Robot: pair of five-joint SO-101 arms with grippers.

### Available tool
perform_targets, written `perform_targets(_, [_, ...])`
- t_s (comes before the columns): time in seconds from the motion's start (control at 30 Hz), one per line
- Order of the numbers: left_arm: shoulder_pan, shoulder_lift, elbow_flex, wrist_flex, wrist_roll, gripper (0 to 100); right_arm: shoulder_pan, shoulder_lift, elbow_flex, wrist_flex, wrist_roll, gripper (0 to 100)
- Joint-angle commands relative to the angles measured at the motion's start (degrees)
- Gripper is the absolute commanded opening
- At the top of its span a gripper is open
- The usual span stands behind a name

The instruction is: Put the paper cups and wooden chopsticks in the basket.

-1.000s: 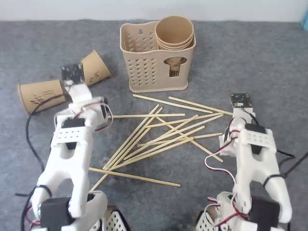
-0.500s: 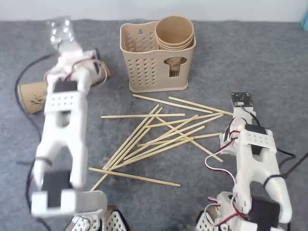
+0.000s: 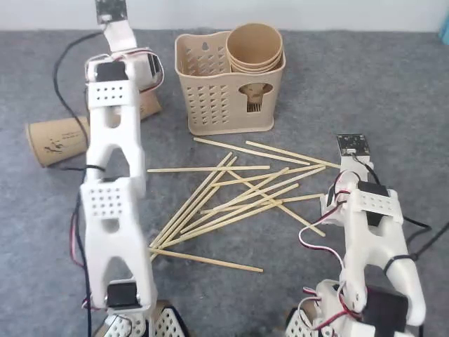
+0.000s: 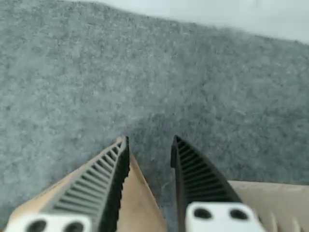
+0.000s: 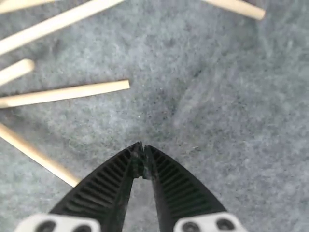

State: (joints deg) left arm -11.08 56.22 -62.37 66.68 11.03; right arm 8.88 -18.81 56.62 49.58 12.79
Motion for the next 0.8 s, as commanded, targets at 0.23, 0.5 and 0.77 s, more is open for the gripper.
perform_targets(0.23, [2.5, 18.7, -32.1, 10.5, -6.5, 13, 0.1, -2.5, -0.1, -0.8, 0.7, 0.8])
perform_targets(0.5, [2.5, 15.1, -32.2, 20.2, -11.9, 13, 0.1, -2.5, -0.1, -0.9, 0.7, 0.8])
perform_targets(0.77, [-0.7, 13.5, -33.5, 24.8, -17.3, 13, 0.1, -2.5, -0.1, -0.9, 0.7, 0.8])
